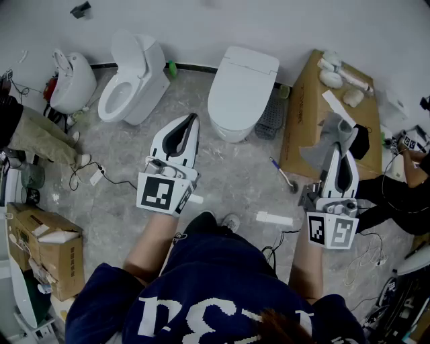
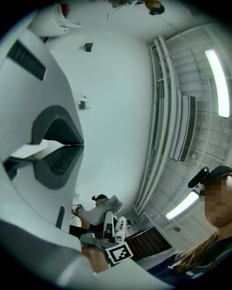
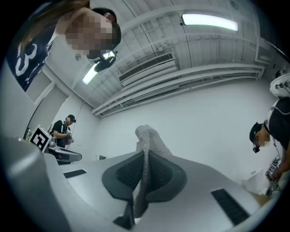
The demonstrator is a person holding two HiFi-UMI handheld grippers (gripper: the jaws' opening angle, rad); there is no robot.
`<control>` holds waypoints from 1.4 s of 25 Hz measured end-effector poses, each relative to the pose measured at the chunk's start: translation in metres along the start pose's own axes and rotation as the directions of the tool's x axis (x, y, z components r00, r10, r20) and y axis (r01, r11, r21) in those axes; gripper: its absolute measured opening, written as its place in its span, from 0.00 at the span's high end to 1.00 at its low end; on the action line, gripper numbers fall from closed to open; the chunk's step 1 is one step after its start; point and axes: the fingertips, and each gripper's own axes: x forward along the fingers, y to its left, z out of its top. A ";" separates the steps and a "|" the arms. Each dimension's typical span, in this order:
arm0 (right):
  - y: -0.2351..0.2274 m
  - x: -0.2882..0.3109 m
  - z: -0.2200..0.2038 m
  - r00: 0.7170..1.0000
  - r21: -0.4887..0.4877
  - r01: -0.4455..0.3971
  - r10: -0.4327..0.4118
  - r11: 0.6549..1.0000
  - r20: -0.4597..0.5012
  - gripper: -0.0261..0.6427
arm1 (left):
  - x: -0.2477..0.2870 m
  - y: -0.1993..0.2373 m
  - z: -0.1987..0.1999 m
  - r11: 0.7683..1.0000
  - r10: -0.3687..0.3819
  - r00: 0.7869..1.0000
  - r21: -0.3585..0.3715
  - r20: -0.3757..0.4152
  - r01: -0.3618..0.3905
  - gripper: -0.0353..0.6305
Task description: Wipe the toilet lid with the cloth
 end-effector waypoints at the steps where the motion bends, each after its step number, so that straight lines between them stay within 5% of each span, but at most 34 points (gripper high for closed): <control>1: 0.000 -0.002 0.000 1.000 0.000 0.002 -0.002 1.000 0.000 0.93 | -0.001 -0.002 0.000 1.000 -0.003 1.000 0.001 0.000 0.003 0.91; 22: -0.015 -0.003 -0.013 1.000 0.043 -0.010 0.010 0.999 -0.007 0.92 | 0.014 -0.015 -0.011 1.000 -0.008 1.000 -0.006 -0.005 0.008 0.91; 35: -0.020 0.097 -0.060 0.999 0.031 0.001 0.000 1.000 -0.035 0.92 | 0.105 0.049 -0.044 0.999 -0.026 1.000 -0.037 -0.012 0.026 0.91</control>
